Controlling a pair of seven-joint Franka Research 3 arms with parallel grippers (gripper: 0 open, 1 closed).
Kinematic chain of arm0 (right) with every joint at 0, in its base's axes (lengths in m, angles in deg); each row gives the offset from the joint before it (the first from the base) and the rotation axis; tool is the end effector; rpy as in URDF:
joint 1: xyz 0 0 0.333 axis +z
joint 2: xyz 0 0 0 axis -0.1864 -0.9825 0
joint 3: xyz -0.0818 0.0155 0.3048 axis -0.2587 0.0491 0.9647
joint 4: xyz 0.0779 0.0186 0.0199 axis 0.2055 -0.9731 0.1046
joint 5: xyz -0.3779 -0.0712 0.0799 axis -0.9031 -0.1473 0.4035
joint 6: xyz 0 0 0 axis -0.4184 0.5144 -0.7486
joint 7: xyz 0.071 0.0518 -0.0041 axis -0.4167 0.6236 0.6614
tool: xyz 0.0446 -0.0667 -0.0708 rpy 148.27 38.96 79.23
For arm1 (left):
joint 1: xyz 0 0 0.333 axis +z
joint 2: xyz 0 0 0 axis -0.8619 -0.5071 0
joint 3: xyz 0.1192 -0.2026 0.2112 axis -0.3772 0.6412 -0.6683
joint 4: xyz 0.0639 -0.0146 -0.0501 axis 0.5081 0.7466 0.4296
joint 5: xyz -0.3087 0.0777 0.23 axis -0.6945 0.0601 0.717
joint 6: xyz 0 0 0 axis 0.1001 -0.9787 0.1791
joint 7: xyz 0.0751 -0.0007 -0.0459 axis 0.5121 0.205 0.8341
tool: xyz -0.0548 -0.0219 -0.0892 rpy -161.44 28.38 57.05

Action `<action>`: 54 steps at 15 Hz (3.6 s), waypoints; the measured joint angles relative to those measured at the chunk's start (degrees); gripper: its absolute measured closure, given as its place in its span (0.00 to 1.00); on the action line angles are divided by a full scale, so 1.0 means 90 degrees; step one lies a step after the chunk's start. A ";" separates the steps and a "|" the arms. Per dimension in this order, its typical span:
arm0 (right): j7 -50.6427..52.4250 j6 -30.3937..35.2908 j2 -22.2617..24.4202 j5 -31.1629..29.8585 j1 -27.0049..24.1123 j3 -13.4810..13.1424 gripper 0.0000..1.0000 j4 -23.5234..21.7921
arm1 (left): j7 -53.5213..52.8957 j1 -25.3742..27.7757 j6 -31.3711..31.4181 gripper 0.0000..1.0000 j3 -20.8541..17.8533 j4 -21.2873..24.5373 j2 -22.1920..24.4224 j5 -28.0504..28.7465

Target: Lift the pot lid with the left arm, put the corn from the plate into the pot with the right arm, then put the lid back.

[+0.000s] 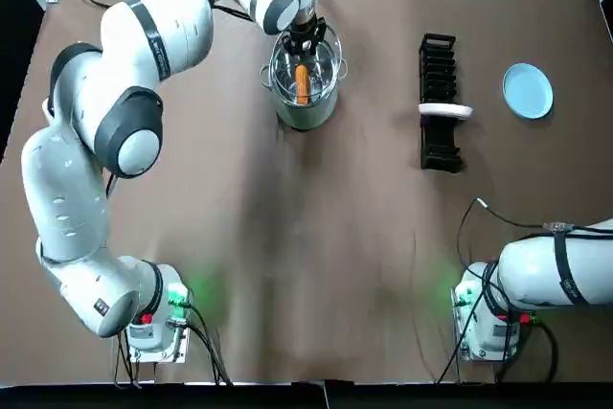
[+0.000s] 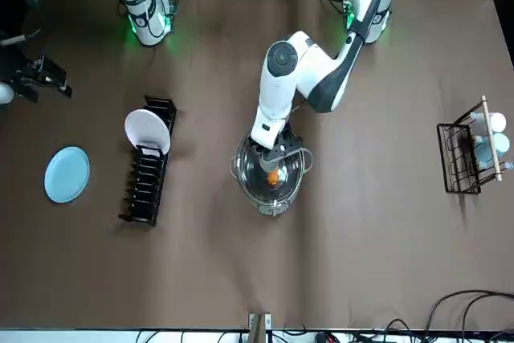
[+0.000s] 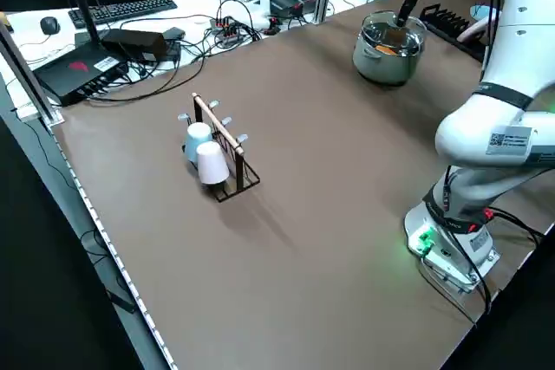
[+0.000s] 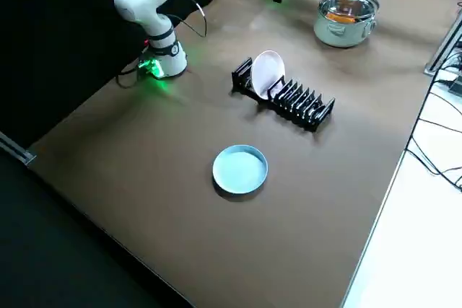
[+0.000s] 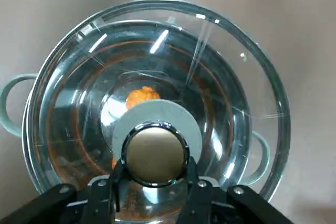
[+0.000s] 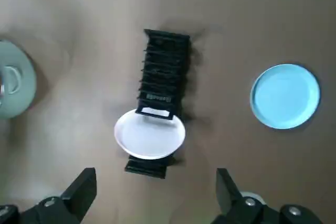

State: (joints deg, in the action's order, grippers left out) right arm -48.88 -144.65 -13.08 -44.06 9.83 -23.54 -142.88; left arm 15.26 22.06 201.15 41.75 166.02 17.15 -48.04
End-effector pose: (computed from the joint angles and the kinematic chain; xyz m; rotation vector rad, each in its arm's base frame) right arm 0.5393 -0.0017 0.6356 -3.0650 -0.0962 0.0101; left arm 0.5263 -0.4845 0.3689 2.9779 0.5083 0.1569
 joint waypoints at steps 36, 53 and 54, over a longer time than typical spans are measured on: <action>-0.0037 -0.0185 0.0255 -0.0065 -0.0125 0.0031 0.00 -0.0244 | 0.0002 -0.0055 -0.0475 0.55 -0.0030 0.0005 -0.0033 -0.0174; -0.0041 -0.0404 0.0282 -0.0065 -0.0217 0.0009 0.00 -0.0520 | 0.0378 -0.0154 -0.0744 0.55 -0.0040 -0.0036 0.0099 0.0528; -0.0042 -0.0405 0.0290 -0.0065 -0.0217 0.0012 0.00 -0.0520 | 0.0411 -0.0154 -0.0720 0.55 -0.0040 -0.0036 0.0099 0.0538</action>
State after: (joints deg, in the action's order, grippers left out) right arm -49.26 -148.29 -10.47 -44.64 7.88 -23.43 -147.56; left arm 18.95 20.67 194.67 41.38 165.70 18.04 -43.20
